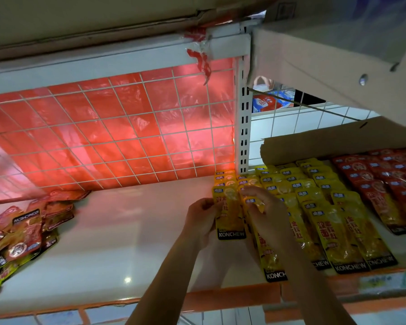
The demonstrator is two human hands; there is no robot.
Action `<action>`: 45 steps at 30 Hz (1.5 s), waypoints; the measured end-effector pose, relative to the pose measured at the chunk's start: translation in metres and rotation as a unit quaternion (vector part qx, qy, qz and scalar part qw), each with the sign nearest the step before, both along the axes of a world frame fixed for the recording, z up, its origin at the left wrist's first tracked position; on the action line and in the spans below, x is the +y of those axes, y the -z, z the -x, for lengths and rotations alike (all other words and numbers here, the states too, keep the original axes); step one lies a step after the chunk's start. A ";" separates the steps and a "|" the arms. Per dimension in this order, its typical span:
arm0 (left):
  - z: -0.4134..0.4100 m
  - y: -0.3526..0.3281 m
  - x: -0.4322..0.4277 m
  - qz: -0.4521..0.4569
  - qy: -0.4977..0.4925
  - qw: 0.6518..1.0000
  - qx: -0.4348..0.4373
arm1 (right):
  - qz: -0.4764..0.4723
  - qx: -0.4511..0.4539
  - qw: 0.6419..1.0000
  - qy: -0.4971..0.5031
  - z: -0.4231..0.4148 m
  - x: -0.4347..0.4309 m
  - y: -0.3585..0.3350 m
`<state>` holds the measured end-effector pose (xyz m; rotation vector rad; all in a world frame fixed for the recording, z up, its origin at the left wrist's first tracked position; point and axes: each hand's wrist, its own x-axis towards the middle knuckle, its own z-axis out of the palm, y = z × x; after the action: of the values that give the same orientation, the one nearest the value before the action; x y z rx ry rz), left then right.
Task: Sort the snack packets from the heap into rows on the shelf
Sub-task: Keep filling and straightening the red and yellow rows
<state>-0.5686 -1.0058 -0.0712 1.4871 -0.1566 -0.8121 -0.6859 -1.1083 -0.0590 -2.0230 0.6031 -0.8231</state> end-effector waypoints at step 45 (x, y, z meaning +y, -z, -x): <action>-0.105 0.013 0.274 -0.478 -0.169 0.737 -0.446 | 0.091 0.193 0.945 -0.248 -0.178 0.271 0.011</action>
<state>-0.4639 -0.7314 -0.0837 2.7139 -0.1757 0.2985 -0.5084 -0.8371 -0.0703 -2.3846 0.2031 -0.1842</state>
